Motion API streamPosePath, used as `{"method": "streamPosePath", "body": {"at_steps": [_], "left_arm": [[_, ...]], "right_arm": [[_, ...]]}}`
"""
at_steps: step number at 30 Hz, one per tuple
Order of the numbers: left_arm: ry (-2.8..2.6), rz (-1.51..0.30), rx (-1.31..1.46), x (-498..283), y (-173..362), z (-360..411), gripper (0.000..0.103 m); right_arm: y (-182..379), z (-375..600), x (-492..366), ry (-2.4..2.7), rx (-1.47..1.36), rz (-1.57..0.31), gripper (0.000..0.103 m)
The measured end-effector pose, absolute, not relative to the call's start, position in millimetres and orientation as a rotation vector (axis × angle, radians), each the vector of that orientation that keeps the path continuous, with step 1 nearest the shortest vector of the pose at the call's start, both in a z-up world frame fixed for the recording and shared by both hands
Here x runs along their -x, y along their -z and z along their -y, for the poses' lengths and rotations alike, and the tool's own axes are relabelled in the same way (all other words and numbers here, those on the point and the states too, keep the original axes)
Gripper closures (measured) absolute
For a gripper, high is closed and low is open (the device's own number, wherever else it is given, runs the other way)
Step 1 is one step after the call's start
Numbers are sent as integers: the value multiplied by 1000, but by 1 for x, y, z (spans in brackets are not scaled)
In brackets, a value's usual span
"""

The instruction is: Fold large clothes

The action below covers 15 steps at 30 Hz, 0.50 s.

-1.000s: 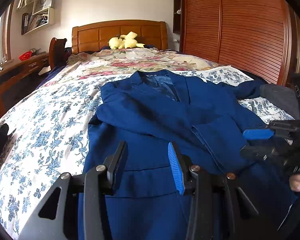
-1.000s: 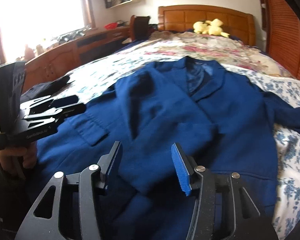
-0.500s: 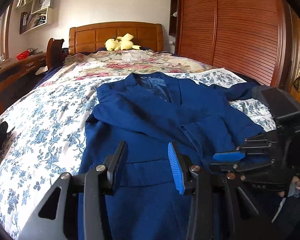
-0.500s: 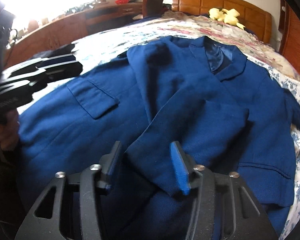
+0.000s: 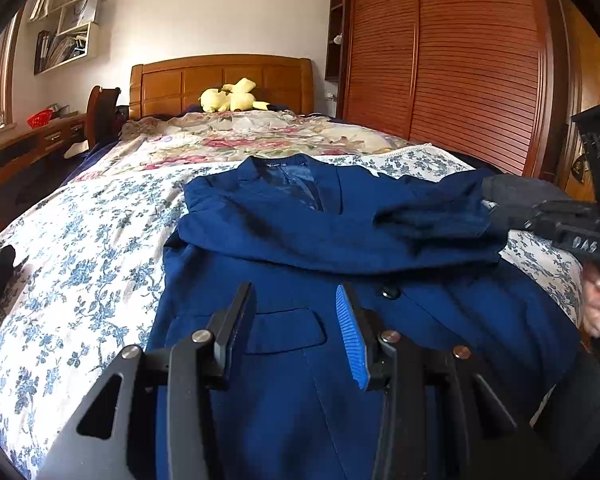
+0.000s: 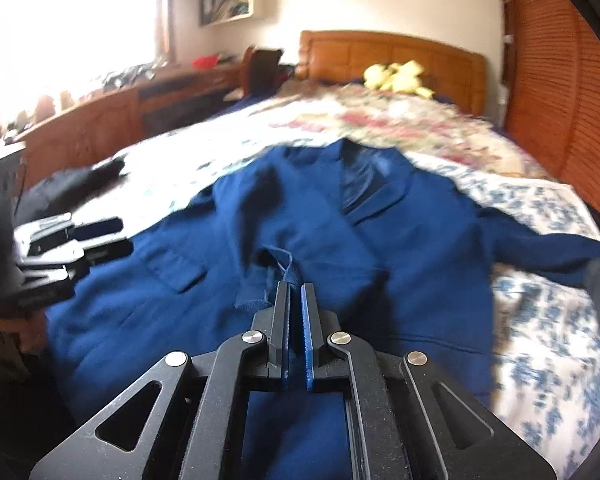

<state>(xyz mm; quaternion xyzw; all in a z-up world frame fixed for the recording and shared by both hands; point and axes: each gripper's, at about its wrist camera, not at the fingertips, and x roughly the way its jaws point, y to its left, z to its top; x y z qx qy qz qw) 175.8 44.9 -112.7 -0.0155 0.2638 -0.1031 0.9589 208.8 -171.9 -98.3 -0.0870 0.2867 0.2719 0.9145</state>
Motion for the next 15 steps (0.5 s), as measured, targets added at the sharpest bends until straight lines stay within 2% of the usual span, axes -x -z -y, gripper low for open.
{"method": "streamPosePath", "body": {"at_steps": [7, 15], "left_arm": [[228, -528, 40, -174, 110, -44, 63], [233, -531, 37, -175, 111, -41, 63]], "right_arm": [[82, 198, -188, -497, 140, -571, 101], [130, 206, -203, -428, 170, -717, 100]]}}
